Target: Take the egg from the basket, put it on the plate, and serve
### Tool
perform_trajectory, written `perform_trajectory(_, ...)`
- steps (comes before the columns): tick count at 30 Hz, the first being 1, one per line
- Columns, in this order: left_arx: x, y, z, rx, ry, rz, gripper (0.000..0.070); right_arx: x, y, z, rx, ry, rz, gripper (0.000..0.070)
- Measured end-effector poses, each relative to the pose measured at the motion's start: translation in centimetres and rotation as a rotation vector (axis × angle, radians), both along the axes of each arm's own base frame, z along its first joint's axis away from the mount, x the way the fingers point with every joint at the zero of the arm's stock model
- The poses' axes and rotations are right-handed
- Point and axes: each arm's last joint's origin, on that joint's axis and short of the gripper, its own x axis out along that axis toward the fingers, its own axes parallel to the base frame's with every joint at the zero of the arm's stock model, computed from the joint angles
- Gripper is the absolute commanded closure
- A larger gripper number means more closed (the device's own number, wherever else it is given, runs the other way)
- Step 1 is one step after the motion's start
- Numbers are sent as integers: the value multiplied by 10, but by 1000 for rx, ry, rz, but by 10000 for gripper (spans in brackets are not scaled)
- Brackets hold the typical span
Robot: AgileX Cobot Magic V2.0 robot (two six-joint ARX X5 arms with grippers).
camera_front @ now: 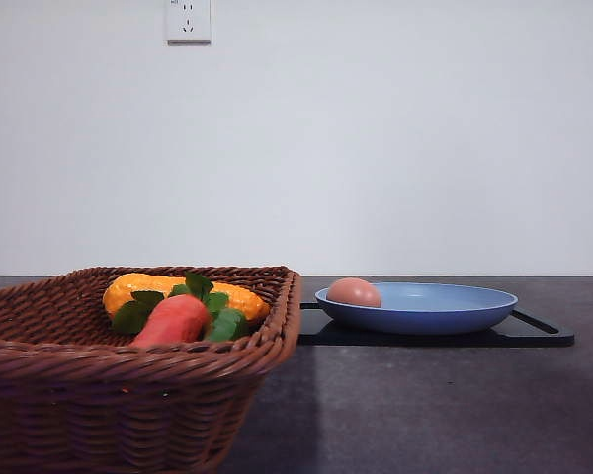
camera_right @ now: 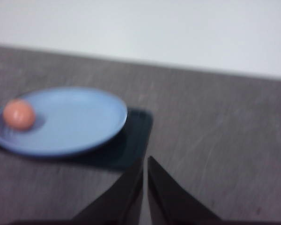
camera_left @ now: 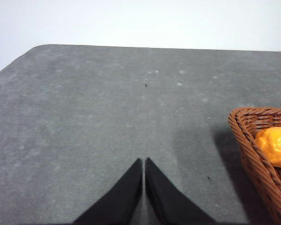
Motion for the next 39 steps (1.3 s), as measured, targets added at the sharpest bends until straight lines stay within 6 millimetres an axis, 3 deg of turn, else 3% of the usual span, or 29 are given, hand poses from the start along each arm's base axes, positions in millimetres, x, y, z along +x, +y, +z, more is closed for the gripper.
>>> perform_trajectory(39, 0, 0, 0, 0, 0, 0, 700, 0, 0, -1, 7, 7, -3, 700)
